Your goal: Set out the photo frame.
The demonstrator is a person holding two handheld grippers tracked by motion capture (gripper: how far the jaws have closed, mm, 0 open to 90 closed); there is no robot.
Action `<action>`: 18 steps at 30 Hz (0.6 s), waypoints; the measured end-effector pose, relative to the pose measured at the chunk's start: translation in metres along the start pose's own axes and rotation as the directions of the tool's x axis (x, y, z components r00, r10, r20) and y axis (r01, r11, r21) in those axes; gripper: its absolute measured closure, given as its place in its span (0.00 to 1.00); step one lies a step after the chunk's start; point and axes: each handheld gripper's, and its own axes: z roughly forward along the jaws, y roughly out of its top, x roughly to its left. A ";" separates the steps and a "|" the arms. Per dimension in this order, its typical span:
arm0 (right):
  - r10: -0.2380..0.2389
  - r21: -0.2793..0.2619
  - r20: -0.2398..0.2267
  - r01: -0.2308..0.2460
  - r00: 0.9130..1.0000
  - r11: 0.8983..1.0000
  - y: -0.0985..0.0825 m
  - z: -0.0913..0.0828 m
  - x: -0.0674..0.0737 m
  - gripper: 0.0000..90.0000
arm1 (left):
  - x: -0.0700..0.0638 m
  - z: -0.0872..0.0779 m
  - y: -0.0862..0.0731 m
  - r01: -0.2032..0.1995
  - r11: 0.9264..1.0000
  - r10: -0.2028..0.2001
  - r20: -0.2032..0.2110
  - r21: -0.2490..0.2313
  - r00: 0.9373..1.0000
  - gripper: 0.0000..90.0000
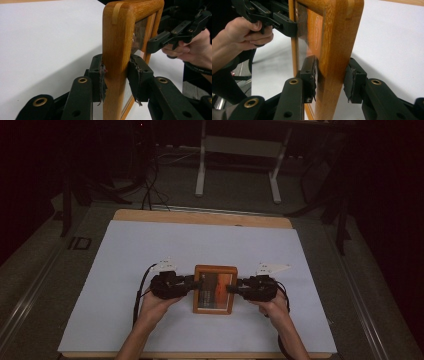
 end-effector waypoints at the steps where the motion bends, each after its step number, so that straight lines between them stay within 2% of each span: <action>1: 0.003 -0.002 0.001 -0.003 1.000 1.000 0.000 0.000 -0.001 0.72 | 0.001 0.000 0.000 -0.003 1.000 0.003 0.001 -0.002 1.000 0.74; 11: 0.016 -0.008 0.004 -0.015 1.000 1.000 -0.002 0.002 -0.004 0.72 | 0.005 0.003 -0.003 0.010 1.000 -0.010 0.006 -0.028 1.000 0.75; 18: 0.029 -0.019 0.001 -0.029 1.000 0.999 -0.003 0.003 -0.006 0.72 | 0.005 0.004 -0.003 0.006 1.000 -0.006 -0.015 -0.023 1.000 0.75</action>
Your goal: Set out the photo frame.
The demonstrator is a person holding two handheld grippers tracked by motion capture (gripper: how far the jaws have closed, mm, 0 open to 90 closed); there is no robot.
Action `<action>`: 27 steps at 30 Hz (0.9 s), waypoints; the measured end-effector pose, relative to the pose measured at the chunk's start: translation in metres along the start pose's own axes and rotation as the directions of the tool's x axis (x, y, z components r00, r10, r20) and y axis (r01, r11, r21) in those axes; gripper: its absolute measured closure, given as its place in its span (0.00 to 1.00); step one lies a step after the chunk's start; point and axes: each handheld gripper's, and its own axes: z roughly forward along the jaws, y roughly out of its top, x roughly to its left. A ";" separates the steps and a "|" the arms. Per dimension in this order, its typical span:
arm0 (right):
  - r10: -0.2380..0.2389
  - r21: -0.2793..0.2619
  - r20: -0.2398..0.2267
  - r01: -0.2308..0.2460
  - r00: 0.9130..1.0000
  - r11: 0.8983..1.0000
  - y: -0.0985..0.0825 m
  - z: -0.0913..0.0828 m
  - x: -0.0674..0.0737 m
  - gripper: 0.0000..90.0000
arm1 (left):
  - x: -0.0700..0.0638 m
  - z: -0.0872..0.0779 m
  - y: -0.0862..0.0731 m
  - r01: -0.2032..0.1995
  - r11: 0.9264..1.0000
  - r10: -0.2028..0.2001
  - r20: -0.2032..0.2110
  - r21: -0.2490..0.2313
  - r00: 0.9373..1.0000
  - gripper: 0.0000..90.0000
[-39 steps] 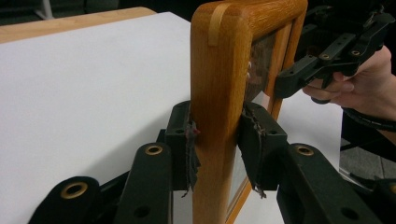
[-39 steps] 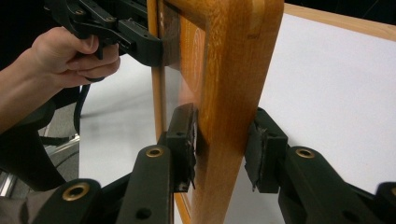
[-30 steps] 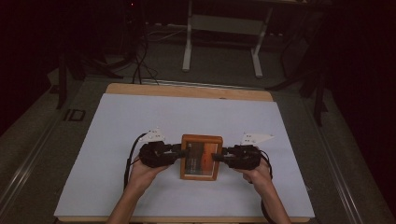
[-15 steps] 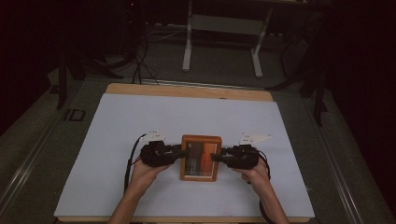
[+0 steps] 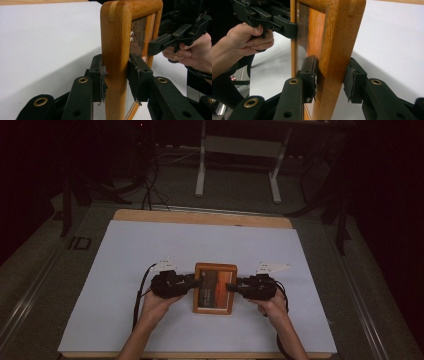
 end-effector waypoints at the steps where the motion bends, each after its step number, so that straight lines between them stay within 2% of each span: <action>1: -0.001 0.000 0.002 0.001 1.000 1.000 0.000 0.000 0.000 0.71 | 0.000 0.000 0.000 -0.002 1.000 0.002 -0.001 0.001 1.000 0.75; 14: -0.013 0.018 0.022 0.013 1.000 1.000 0.000 0.001 0.002 0.69 | -0.002 -0.001 0.001 -0.014 1.000 0.014 -0.001 0.013 1.000 0.75; 18: -0.015 0.054 0.033 0.013 0.999 0.998 -0.002 0.006 0.002 0.62 | -0.003 0.000 0.001 -0.023 1.000 0.023 -0.013 0.013 1.000 0.71; 23: -0.006 0.049 0.024 0.005 1.000 0.999 -0.003 0.007 0.001 0.55 | 0.000 -0.004 0.002 -0.004 1.000 0.004 -0.001 -0.007 1.000 0.67; 27: -0.013 0.037 0.015 0.012 1.000 0.999 -0.001 0.004 0.002 0.54 | 0.000 -0.005 0.002 -0.013 1.000 0.013 0.002 -0.007 1.000 0.69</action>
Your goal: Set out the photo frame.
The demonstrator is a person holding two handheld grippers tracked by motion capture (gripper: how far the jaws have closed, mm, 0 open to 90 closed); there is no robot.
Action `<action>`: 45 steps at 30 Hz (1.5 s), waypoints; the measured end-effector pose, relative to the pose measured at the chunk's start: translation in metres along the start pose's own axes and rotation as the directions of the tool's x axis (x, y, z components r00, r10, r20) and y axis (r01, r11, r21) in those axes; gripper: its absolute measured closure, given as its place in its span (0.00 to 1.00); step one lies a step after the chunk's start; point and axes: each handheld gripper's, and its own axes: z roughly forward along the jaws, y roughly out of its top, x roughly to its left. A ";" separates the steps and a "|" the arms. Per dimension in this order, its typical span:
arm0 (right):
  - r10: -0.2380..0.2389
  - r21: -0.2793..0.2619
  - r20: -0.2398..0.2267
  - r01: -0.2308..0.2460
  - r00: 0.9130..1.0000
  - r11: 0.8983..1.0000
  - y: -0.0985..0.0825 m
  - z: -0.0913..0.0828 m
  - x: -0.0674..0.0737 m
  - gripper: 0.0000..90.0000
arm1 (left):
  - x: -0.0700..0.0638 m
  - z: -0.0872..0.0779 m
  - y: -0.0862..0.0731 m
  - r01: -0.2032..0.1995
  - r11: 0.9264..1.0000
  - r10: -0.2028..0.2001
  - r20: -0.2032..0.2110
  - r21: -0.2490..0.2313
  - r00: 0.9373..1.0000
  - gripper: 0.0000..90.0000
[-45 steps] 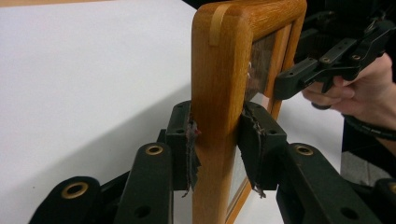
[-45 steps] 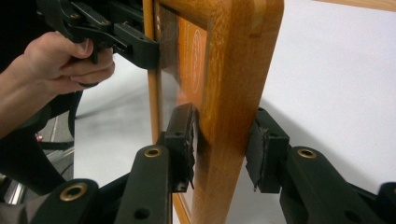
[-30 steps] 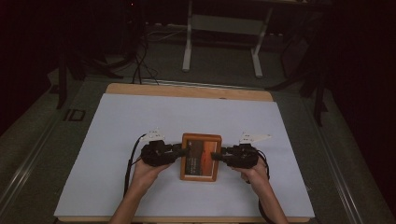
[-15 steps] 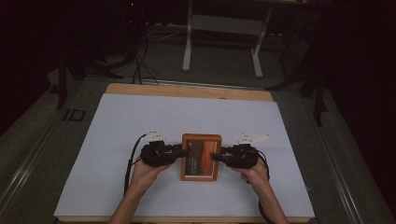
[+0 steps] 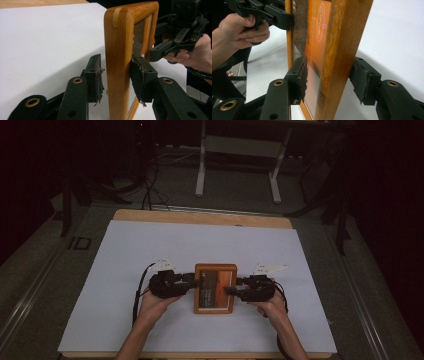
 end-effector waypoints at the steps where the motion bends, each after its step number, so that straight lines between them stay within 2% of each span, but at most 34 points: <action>1: -0.001 -0.003 -0.002 0.001 1.000 1.000 0.000 -0.001 0.000 0.54 | 0.000 0.000 0.000 -0.005 1.000 0.005 0.003 -0.001 1.000 0.70; 4: -0.008 -0.004 -0.006 0.008 1.000 1.000 0.001 -0.002 0.001 0.56 | -0.001 0.000 0.000 -0.013 1.000 0.013 -0.013 -0.003 1.000 0.73; 7: -0.024 -0.002 -0.010 0.024 1.000 1.000 0.001 -0.003 0.003 0.60 | 0.000 0.000 0.000 -0.011 1.000 0.011 -0.006 -0.002 1.000 0.74; 11: -0.022 -0.001 -0.013 0.022 1.000 1.000 0.001 -0.003 0.002 0.60 | -0.001 0.000 0.000 -0.014 1.000 0.014 -0.004 0.002 1.000 0.74; 21: -0.024 -0.006 -0.007 0.024 1.000 1.000 0.003 -0.007 0.003 0.56 | 0.001 -0.006 0.002 0.000 1.000 0.000 -0.005 -0.022 1.000 0.66; 28: -0.024 -0.015 -0.006 0.024 1.000 1.000 0.004 -0.011 0.003 0.56 | 0.002 -0.011 0.004 0.004 0.999 -0.004 -0.008 -0.033 1.000 0.65; 45: -0.022 -0.083 0.034 0.024 0.999 0.996 0.010 -0.042 -0.004 0.56 | 0.010 -0.031 0.008 0.018 0.997 -0.023 -0.063 -0.076 0.998 0.64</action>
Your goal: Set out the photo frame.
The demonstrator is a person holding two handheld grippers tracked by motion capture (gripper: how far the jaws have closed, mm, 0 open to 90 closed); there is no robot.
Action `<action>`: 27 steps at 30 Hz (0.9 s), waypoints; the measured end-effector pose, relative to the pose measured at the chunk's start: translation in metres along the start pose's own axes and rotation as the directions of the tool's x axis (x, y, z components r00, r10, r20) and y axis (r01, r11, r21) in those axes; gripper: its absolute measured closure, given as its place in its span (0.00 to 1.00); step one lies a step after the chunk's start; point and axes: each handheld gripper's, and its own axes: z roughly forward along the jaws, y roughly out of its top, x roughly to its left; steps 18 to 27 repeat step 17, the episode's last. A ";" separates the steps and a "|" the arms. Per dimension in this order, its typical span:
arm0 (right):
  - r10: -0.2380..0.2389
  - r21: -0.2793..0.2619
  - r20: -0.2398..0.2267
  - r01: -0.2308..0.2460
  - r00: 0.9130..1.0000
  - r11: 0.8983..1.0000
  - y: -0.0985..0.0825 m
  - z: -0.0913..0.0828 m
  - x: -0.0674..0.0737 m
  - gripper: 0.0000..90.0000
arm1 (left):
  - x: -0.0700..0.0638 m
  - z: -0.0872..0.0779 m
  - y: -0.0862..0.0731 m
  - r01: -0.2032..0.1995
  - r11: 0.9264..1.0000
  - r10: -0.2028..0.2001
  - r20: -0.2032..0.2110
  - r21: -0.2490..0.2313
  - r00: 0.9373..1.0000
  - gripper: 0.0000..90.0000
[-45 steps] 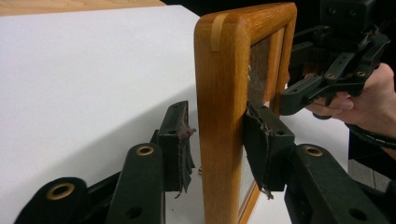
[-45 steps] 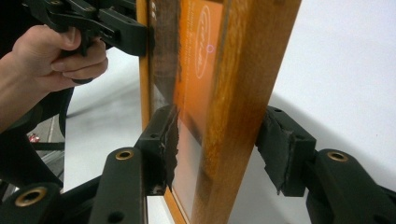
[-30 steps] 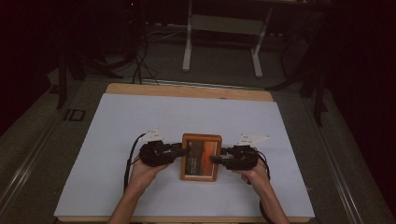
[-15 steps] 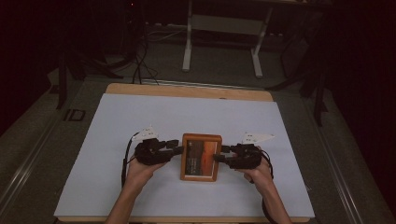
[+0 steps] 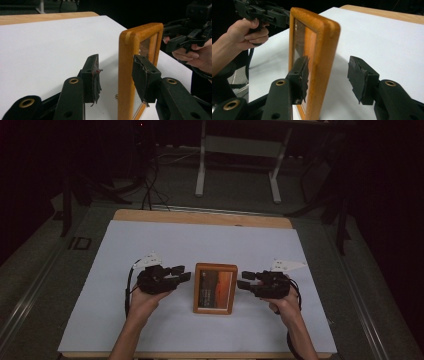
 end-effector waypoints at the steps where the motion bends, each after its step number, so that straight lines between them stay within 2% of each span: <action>1: 0.003 -0.005 0.004 -0.003 1.000 1.000 0.000 -0.002 -0.001 0.56 | 0.001 -0.001 0.000 0.001 1.000 -0.001 -0.004 0.000 1.000 0.64; 7: 0.018 -0.016 0.025 -0.017 1.000 1.000 0.000 -0.011 -0.006 0.57 | 0.005 -0.008 0.001 0.003 1.000 -0.003 -0.036 -0.003 0.999 0.63; 10: 0.029 -0.012 0.037 -0.028 0.999 1.000 -0.002 -0.014 -0.009 0.57 | 0.007 -0.011 0.001 0.004 1.000 -0.004 -0.067 0.000 0.998 0.63; 17: 0.048 0.005 0.076 -0.048 0.996 0.999 -0.006 -0.018 -0.017 0.57 | 0.014 -0.017 0.000 0.015 1.000 -0.014 -0.140 0.006 0.990 0.63; 27: 0.048 0.005 0.076 -0.048 0.996 0.999 -0.006 -0.018 -0.017 0.57 | 0.014 -0.017 0.000 0.015 1.000 -0.014 -0.140 0.006 0.990 0.63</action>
